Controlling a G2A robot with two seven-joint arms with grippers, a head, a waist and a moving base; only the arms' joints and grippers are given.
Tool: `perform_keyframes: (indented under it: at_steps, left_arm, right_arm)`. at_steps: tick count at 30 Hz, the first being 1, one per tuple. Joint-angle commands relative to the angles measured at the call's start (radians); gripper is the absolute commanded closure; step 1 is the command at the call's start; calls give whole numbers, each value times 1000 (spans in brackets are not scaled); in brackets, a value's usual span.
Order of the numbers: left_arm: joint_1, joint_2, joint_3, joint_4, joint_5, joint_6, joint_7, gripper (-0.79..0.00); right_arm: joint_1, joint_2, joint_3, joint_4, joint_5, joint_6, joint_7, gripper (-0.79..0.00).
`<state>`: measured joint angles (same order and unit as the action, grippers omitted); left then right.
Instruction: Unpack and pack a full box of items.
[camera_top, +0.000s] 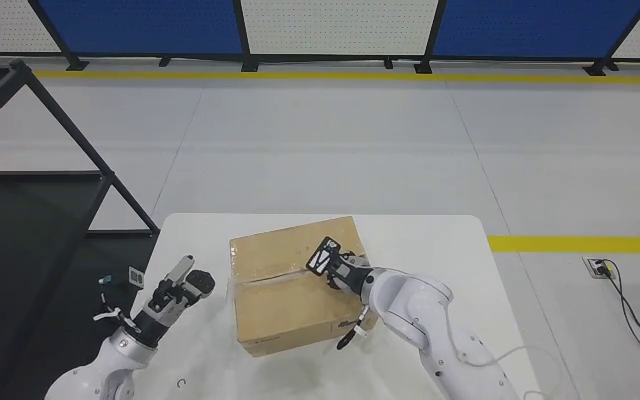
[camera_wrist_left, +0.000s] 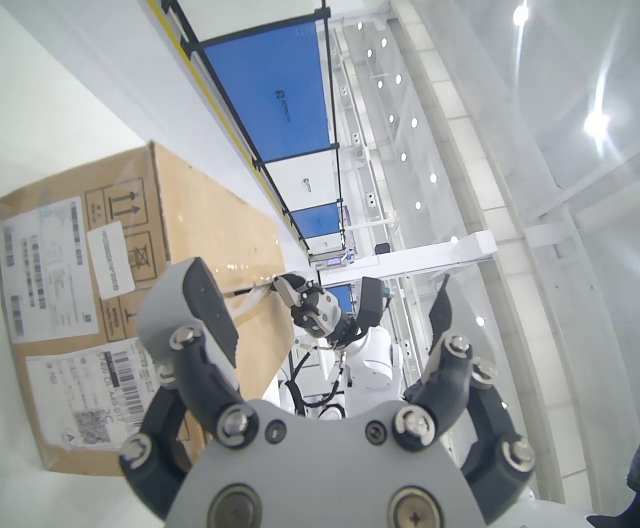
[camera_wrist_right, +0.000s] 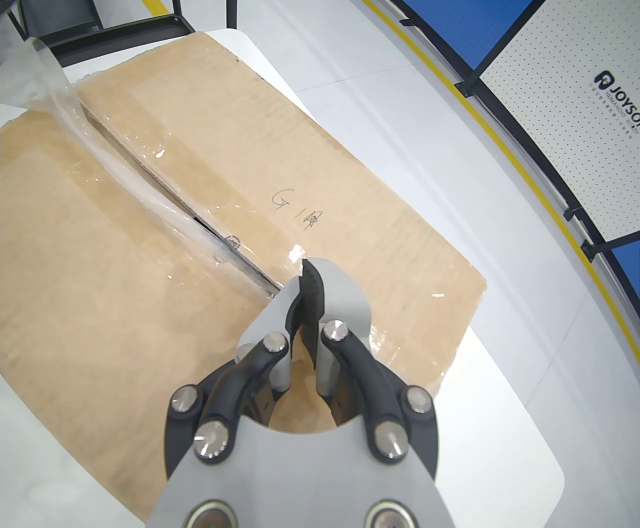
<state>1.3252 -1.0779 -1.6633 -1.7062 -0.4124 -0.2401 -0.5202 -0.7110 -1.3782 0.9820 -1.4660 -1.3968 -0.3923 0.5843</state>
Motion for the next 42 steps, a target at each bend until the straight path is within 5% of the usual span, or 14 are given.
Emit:
perform_keyframes:
  at_steps: [1, 11, 23, 42]
  left_arm:
    - [10, -1, -17, -7, -21, -18, 21, -785]
    - [14, -2, 46, -32, -33, -20, -121, -785]
    - [-96, -15, 144, 102, -38, 18, -102, -785]
    - [-131, -21, 159, 156, -73, 46, -99, -785]
  right_arm:
    - [1, -1, 0, 3, 1, 4, 0, 0]
    - [-1, -9, 11, -5, 24, 62, -46, 0]
    - [-11, -9, 18, -16, 25, 43, -29, 0]
    - [-40, -9, 68, -77, 54, 89, -78, 0]
